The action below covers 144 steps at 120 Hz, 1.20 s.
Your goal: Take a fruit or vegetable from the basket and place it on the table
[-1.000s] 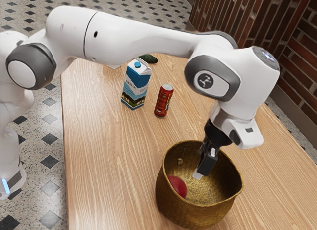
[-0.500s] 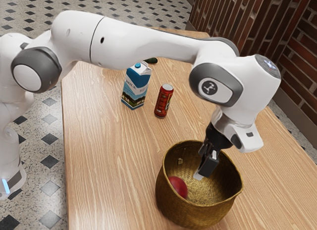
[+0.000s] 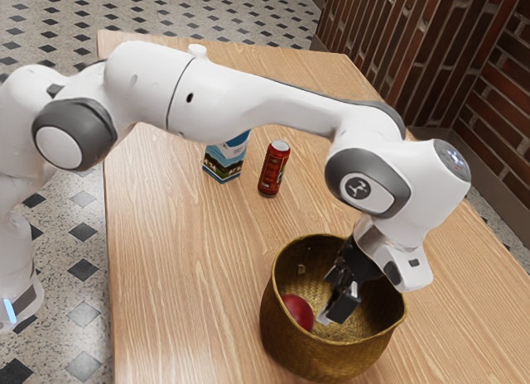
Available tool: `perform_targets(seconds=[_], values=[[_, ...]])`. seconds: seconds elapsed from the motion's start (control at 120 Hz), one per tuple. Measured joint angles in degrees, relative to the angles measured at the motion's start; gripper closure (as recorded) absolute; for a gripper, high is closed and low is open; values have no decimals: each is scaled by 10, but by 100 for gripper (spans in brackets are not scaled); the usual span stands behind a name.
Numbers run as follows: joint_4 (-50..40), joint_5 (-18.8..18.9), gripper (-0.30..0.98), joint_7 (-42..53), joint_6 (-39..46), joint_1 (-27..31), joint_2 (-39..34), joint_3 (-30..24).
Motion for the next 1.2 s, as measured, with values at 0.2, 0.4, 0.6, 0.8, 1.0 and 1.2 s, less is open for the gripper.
perform_targets(seconds=[0.2, 0.4, 0.6, 0.8, 1.0, 1.2], values=[[-3, -1, 0, 0, 4, 2, 16, 0], [-7, -1, 0, 1, 12, 10, 27, 0], [-29, 2, 0, 1, 12, 13, 24, 0], [-76, 3, 0, 1, 15, 10, -13, 5], [-109, 4, 0, 1, 27, 4, -45, 9], [-133, 4, 0, 1, 31, -3, -72, 9]])
